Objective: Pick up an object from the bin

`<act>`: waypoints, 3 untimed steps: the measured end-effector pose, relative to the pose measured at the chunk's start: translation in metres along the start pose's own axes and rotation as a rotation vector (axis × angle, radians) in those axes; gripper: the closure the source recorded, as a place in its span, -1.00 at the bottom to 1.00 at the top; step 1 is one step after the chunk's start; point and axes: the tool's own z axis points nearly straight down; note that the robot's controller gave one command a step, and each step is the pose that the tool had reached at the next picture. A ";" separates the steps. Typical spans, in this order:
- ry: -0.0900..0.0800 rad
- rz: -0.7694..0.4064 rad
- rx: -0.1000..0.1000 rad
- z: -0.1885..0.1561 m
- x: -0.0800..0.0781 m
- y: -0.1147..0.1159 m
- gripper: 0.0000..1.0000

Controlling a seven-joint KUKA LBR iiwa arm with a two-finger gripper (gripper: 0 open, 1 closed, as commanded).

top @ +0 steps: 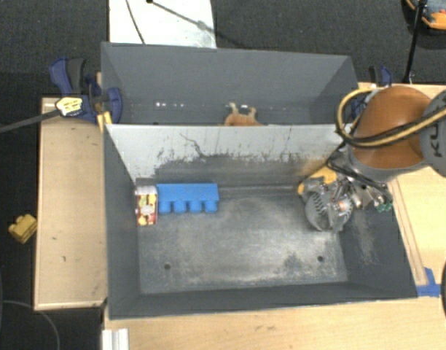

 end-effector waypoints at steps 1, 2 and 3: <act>0.004 0.001 0.000 0.002 0.001 0.000 -1.00; 0.004 0.002 0.000 0.002 0.002 -0.001 -1.00; 0.000 -0.075 0.003 0.009 0.006 0.001 1.00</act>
Offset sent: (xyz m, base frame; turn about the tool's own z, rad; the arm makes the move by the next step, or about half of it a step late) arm 0.0000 0.0000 0.0000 0.0000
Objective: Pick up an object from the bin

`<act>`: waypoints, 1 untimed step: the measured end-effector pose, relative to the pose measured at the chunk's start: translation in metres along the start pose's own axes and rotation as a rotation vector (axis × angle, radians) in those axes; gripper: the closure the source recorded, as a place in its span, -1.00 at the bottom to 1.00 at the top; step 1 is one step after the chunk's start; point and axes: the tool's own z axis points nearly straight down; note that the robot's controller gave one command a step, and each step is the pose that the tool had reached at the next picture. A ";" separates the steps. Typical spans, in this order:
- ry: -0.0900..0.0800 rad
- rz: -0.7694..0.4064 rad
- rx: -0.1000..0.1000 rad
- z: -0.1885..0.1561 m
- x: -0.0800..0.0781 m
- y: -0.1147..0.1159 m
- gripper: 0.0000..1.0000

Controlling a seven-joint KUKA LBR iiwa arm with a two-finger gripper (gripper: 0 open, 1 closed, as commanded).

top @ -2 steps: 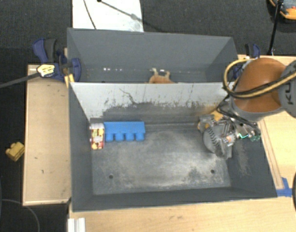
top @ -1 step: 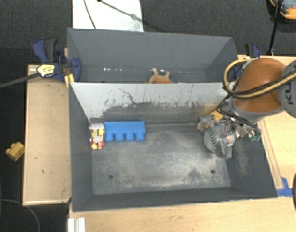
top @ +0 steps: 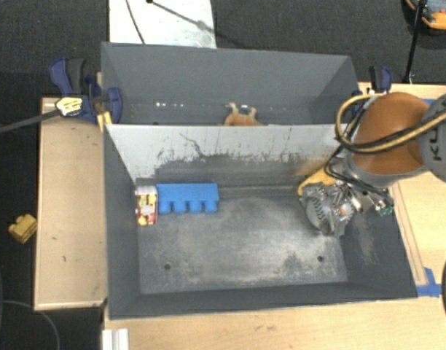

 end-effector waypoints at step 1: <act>0.006 0.001 -0.002 0.003 0.002 0.000 -1.00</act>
Offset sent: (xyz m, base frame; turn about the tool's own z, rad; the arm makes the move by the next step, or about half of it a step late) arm 0.0000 0.0000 0.0000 0.0000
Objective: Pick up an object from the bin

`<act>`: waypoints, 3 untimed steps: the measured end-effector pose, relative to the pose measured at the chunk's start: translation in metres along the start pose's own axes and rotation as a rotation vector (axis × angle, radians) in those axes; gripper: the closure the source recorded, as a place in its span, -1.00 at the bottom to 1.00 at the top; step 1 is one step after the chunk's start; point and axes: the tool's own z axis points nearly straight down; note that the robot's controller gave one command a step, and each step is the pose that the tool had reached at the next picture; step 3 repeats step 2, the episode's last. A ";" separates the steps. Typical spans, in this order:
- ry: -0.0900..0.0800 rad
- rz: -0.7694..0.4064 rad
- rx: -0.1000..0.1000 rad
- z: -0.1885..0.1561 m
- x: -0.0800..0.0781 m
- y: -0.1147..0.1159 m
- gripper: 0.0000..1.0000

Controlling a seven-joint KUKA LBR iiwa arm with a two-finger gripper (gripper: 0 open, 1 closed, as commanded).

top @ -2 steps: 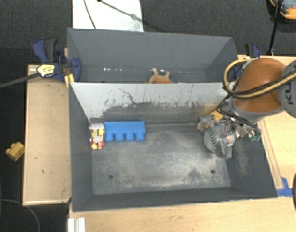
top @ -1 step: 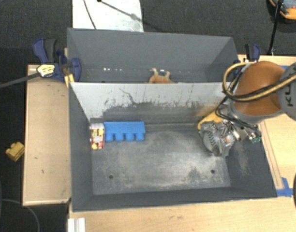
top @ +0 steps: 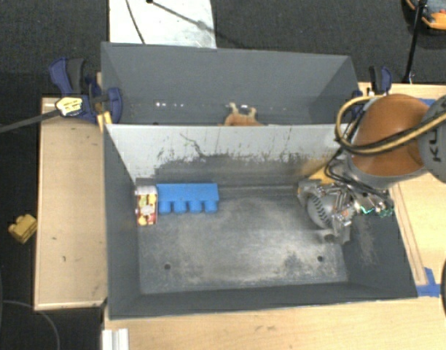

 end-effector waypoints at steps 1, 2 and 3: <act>0.001 0.001 -0.003 0.001 0.000 0.001 1.00; 0.001 0.002 -0.001 0.001 0.001 0.000 -1.00; 0.001 0.002 -0.001 0.001 0.001 0.000 -1.00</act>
Offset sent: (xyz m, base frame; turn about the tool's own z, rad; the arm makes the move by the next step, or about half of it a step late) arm 0.0000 0.0000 0.0000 0.0000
